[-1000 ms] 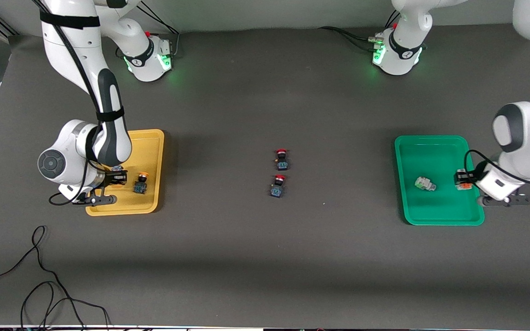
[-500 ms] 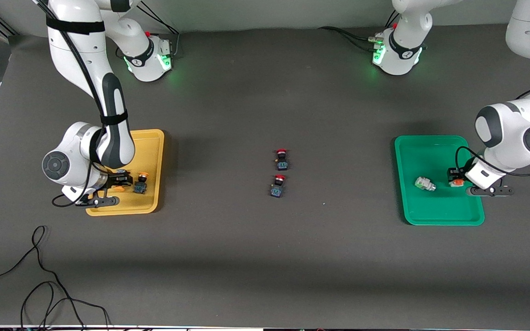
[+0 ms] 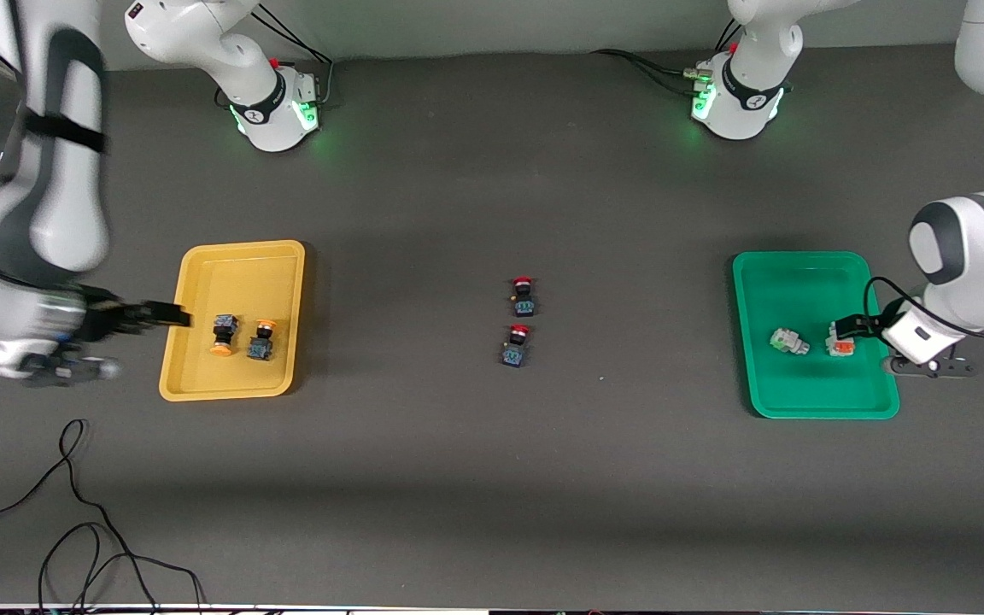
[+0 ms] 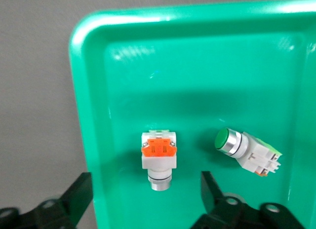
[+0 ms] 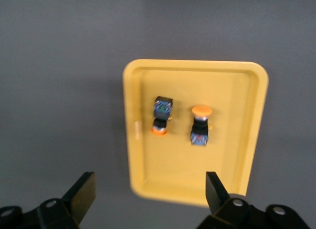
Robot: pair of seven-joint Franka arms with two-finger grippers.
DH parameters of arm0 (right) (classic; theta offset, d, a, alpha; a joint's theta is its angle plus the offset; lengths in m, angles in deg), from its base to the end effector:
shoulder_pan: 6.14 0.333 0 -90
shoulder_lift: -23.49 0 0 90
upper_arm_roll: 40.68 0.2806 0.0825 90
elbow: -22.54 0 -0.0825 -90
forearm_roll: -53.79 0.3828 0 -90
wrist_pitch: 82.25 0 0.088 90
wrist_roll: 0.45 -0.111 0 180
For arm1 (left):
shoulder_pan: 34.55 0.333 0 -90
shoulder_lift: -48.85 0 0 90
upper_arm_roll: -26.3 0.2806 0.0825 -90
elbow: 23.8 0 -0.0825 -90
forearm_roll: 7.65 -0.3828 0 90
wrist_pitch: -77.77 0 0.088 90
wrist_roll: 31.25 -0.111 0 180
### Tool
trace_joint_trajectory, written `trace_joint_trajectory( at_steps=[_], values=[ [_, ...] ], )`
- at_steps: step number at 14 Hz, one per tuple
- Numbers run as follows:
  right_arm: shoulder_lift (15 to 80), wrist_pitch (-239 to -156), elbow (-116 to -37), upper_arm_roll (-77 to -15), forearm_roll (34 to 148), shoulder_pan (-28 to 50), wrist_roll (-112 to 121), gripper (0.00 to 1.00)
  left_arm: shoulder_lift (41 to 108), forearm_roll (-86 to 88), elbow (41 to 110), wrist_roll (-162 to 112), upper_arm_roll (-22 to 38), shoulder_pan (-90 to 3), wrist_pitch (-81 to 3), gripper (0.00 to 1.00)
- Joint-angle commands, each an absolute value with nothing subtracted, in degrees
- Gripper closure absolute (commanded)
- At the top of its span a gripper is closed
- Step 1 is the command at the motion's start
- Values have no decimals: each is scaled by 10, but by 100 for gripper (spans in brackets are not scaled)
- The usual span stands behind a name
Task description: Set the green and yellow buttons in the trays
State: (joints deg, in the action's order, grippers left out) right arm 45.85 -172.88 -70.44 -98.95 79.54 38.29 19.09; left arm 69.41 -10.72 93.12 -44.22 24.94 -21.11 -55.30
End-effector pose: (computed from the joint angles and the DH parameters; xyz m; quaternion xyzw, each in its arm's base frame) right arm 0.5957 -0.0395 0.4284 -0.9913 -0.0164 0.0965 0.0885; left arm 0.5616 0.1213 0.2230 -0.9988 0.0262 0.0406 0.0060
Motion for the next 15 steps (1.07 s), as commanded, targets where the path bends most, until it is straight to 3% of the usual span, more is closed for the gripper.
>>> trace_joint_trajectory(
  at_steps=[1,5,8,15],
  values=[
    [472,-1615,-565,-1011,781,381,131,2,679,-106,885,-452,248,-212,-482,0],
    [473,-1558,-425,-1026,723,376,84,0,658,-103,764,-451,245,-215,-302,0],
    [476,-1561,-440,-1026,729,360,91,0,631,-72,689,-446,245,-216,-190,0],
    [472,-1554,-449,-1026,729,365,95,0,521,-69,681,-383,246,-274,-91,0]
  ],
)
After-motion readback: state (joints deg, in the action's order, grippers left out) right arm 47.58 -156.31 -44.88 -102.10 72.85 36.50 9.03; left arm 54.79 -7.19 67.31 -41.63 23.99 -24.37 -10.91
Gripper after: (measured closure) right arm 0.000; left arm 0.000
